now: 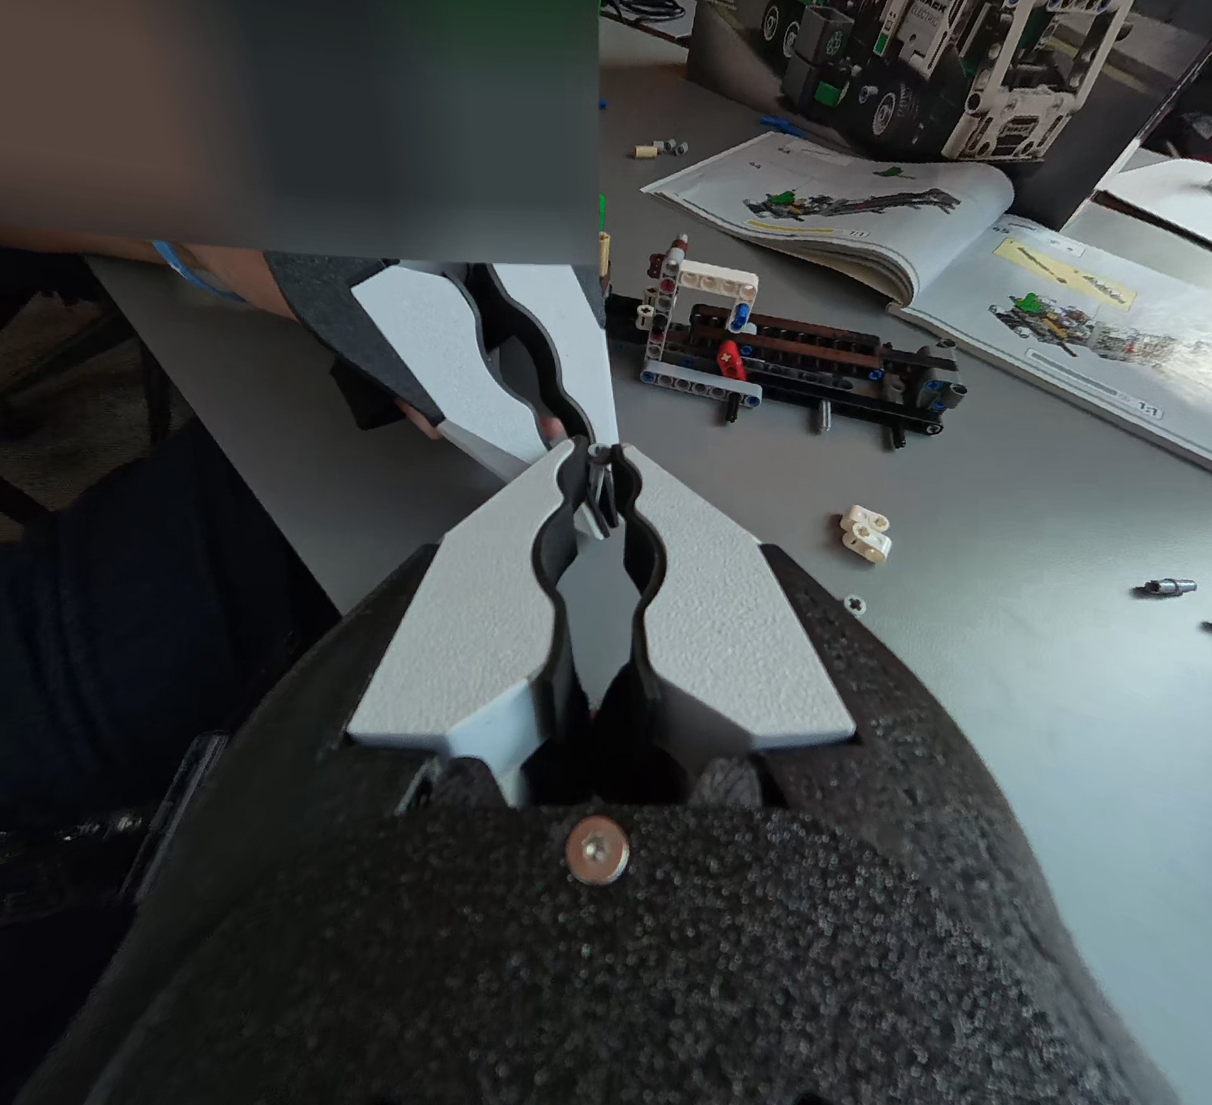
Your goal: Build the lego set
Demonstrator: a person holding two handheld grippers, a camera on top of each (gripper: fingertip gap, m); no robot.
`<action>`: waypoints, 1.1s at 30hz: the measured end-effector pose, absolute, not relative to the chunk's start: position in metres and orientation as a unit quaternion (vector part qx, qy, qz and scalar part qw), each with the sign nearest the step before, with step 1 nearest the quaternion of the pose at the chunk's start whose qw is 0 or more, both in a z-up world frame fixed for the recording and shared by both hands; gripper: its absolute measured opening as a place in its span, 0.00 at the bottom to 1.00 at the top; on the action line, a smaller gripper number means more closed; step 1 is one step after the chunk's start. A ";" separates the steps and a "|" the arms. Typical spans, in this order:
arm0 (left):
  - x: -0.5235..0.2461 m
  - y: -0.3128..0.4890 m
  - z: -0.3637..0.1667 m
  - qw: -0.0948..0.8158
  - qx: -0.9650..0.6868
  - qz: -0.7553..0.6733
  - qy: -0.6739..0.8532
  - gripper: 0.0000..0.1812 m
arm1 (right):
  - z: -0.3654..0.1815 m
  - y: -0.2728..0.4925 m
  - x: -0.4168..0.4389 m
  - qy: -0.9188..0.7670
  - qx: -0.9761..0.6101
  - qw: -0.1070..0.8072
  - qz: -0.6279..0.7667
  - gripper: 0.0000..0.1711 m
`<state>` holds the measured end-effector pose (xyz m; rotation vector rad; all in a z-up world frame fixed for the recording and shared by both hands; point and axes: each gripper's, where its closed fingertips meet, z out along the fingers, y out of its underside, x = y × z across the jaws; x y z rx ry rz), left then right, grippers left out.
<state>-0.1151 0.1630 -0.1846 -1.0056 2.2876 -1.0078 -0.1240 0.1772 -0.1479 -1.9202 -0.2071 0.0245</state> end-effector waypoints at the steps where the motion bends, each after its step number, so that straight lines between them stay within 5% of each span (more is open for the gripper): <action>1: -0.115 0.163 -0.185 0.223 -0.363 -0.364 0.828 0.02 | -0.141 0.177 -0.123 -0.089 -0.806 0.585 0.011 0.04; 13: -0.117 0.161 -0.185 0.208 -0.362 -0.372 0.829 0.02 | -0.127 0.165 -0.086 -0.033 -0.807 0.577 0.123 0.00; 18: -0.116 0.162 -0.185 0.212 -0.363 -0.370 0.829 0.02 | -0.154 0.133 -0.083 -0.041 -0.860 0.503 0.073 0.11; 33: -0.118 0.161 -0.185 0.215 -0.358 -0.368 0.831 0.02 | -0.188 0.134 -0.111 -0.093 -0.895 0.436 0.012 0.09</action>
